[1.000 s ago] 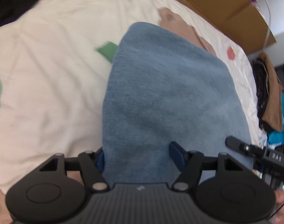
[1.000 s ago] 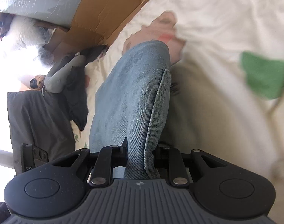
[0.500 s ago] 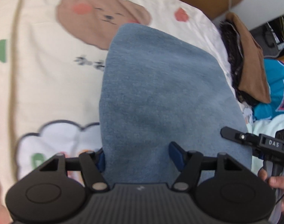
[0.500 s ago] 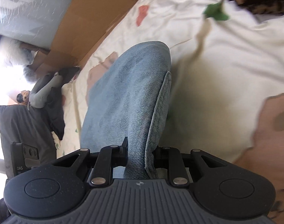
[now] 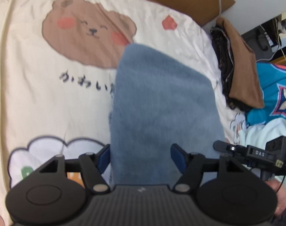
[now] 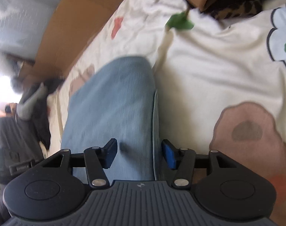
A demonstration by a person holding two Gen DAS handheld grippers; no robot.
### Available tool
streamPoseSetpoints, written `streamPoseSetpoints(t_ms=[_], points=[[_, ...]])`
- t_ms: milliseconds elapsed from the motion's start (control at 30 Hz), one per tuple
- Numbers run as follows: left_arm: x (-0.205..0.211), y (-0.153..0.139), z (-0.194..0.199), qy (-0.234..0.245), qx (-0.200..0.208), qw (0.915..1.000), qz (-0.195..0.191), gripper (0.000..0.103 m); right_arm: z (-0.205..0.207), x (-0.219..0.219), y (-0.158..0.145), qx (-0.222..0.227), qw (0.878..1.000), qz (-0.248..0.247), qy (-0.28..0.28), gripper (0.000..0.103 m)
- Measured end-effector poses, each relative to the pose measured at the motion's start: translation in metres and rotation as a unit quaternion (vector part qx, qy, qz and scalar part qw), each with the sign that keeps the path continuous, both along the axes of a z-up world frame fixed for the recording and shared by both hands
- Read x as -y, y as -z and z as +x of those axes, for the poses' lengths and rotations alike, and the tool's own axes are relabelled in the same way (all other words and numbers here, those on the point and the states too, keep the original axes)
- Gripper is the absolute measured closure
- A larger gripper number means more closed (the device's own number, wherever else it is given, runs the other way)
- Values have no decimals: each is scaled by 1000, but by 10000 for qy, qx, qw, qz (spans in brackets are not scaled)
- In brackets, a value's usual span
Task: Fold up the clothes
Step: 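Hold the jeans edge with the right gripper and smooth the stack with the left gripper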
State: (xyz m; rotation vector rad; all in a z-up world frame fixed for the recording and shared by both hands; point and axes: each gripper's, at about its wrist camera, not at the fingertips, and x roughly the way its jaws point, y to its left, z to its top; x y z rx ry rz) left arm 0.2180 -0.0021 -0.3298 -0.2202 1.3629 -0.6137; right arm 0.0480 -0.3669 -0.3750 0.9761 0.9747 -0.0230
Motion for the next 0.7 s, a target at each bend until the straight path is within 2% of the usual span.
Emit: streamPoseSetpoints(t_ms=[100, 200, 300, 433, 500, 600, 667, 700], points=[[3, 6, 11, 1, -95, 9999, -124, 26, 11, 4, 4, -45, 10000, 66, -52, 44], [9, 17, 12, 135, -194, 9997, -50, 24, 26, 1, 9, -102, 9995, 74, -296, 43], [19, 30, 11, 290, -289, 9992, -24, 14, 34, -4, 17, -231, 9980, 200, -554, 44], [34, 39, 6, 462, -365, 9982, -121, 11, 36, -9, 21, -209, 9969, 61, -757, 50], [38, 39, 5, 451, -341, 9984, -87, 11, 34, -9, 18, -147, 9970, 53, -761, 57], [40, 37, 4, 472, -328, 9983, -57, 20, 31, -10, 15, -56, 9970, 41, -768, 67], [40, 33, 4, 481, -360, 9981, -122, 31, 31, -8, 11, -41, 9972, 87, -744, 71], [39, 31, 4, 497, -365, 9980, -151, 32, 30, -7, 10, -30, 9972, 115, -735, 74]])
